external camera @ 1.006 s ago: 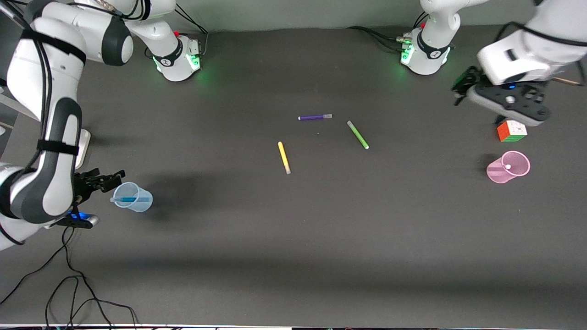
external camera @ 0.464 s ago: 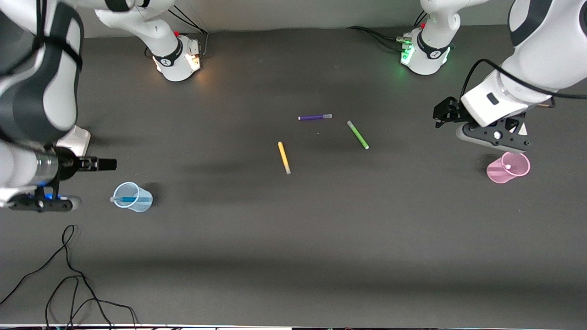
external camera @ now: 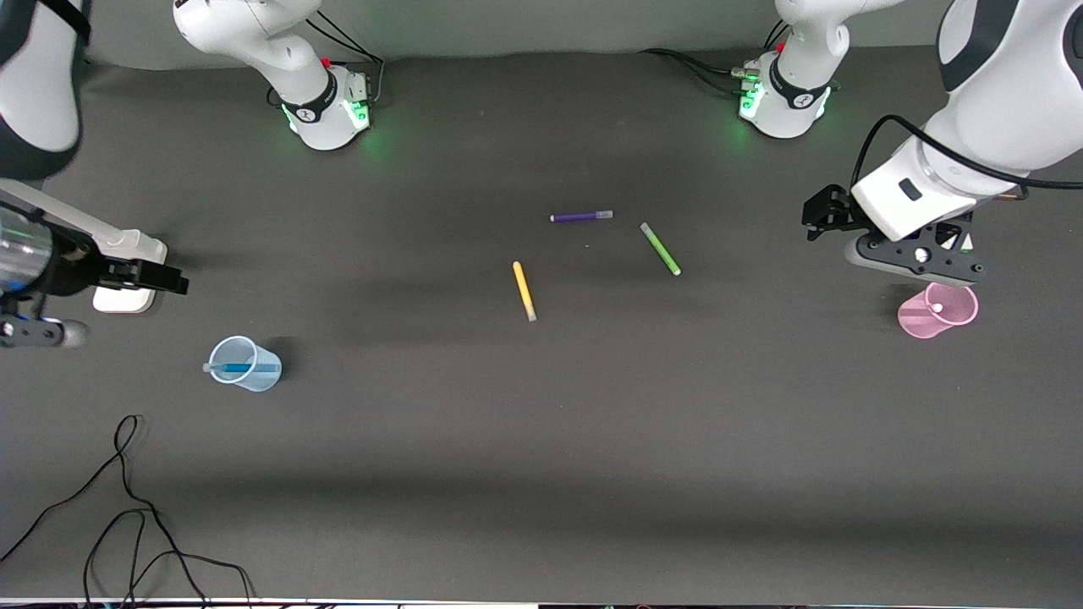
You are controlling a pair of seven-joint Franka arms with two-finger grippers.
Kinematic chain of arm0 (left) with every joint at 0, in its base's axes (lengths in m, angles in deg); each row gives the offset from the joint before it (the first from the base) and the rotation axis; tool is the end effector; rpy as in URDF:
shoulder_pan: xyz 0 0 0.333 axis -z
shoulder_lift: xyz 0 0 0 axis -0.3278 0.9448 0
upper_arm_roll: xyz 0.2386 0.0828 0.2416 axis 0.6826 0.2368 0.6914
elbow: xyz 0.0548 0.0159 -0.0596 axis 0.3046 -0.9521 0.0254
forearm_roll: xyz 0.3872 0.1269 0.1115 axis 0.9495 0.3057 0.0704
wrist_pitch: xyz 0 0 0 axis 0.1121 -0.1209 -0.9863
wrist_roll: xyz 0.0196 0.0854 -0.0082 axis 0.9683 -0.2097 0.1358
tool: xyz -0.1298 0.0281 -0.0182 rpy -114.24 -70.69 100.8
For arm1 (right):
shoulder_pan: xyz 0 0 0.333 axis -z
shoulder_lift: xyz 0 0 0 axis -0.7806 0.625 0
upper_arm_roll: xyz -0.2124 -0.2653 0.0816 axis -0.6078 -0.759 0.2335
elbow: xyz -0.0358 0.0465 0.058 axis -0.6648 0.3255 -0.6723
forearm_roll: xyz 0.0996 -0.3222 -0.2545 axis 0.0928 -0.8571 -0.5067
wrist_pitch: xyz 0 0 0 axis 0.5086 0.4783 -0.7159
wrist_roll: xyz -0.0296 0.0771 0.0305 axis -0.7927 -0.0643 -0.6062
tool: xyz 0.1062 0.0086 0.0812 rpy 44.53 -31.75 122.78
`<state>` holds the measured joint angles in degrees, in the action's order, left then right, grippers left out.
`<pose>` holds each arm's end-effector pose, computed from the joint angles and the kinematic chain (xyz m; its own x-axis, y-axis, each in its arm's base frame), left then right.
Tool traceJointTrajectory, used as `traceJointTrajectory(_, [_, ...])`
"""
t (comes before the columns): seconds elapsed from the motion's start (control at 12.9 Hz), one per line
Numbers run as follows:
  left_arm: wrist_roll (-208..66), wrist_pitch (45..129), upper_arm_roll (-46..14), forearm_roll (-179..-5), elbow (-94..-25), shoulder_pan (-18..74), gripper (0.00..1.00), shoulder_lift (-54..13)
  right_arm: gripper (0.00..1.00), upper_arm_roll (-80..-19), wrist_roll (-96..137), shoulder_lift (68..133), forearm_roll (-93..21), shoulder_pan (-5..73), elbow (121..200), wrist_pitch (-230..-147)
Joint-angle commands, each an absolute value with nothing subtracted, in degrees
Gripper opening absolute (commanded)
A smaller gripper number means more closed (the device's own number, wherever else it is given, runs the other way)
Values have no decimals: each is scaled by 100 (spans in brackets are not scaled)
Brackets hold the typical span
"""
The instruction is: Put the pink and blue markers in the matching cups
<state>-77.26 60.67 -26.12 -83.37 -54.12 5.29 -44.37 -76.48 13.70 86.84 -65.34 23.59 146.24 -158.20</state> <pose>0.5722 -0.1427 0.5815 0.9674 -0.2394 -0.0821 -0.2382 -0.9709 0.0238 0.6220 -0.0081 0.5768 0.9825 -0.1151 -0.1466 -0.1200 -0.9925 -0.0245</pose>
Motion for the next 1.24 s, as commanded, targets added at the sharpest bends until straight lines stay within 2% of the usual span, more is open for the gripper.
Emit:
traceJointTrajectory(0.0, [-7629,5960,-2611,-8234,-5292,551,99,-4380,100,-7356,1270,8011,-6882,2528,15229,-16216])
traceJointTrajectory(0.08, [-7638,5952,-2446,-8225,-5292,690,100,-4406,100,-6762,1218,7923,-7013,3078,15220,-16208])
traceJointTrajectory(0.15, [-7577,5943,-2061,-8121,-5257,1283,100,-4389,100,-6104,1061,7800,-7137,3710,15238,-16199])
traceJointTrajectory(0.39, [-7656,5899,37,-7996,-5239,3252,100,-4406,100,-4994,1129,7650,-7155,4942,15255,-16190])
traceJointTrajectory(0.54, [-7665,5846,149,-8005,-5231,3285,100,-4406,100,-4456,1138,7641,-7147,5542,15255,-16137])
traceJointTrajectory(0.7, [-7665,5855,-244,-8032,-5231,2839,100,-4371,100,-4445,1156,7693,-7155,5545,15255,-16129])
traceJointTrajectory(1.16, [-7673,5873,-282,-8032,-5125,2784,99,-4275,100,-4445,1104,7773,-7155,5545,15247,-16172])
